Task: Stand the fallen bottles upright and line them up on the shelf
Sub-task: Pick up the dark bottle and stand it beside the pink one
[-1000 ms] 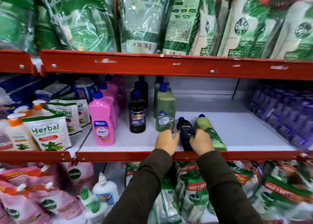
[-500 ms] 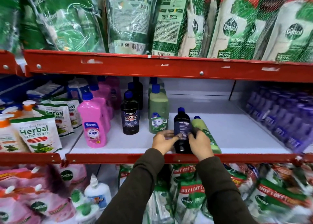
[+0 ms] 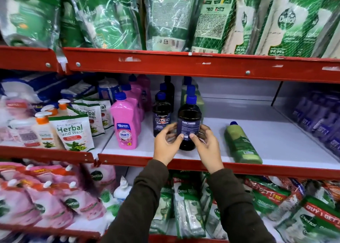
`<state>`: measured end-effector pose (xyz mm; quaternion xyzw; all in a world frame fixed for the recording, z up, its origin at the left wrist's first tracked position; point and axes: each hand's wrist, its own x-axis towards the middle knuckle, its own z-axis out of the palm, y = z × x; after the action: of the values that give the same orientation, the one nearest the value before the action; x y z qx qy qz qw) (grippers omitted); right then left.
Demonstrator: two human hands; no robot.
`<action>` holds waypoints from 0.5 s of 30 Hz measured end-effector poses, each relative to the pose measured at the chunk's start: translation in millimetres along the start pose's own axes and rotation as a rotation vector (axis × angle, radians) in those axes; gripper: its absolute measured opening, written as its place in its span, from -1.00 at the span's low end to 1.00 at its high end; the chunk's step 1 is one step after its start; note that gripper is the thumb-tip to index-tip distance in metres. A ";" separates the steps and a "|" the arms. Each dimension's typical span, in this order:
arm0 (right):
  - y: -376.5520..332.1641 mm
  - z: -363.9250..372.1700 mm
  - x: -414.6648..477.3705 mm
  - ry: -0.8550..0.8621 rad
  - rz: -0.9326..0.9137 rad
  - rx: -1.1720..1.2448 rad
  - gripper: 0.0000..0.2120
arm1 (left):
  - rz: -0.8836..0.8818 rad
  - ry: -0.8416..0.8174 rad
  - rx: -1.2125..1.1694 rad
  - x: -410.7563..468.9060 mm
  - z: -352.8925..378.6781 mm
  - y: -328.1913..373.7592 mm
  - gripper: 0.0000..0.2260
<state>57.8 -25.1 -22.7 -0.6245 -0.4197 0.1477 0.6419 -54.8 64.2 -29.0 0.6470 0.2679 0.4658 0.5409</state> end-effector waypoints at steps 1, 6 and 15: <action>-0.7 12.8 1.0 -0.012 0.001 0.003 -0.66 | 0.004 0.030 0.014 1.1 -11.1 -0.1 -0.64; 2.6 60.3 3.3 -0.065 0.017 0.008 -0.59 | -0.013 0.107 0.039 5.9 -54.0 -9.0 -0.65; 15.6 64.1 -2.8 -0.113 0.053 0.004 -0.61 | 0.059 0.103 0.214 -0.6 -60.9 -22.8 -0.66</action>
<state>14.9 19.1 -46.6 -0.6247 -0.4382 0.2006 0.6144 -105.8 97.3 -52.0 0.6839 0.3245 0.4826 0.4405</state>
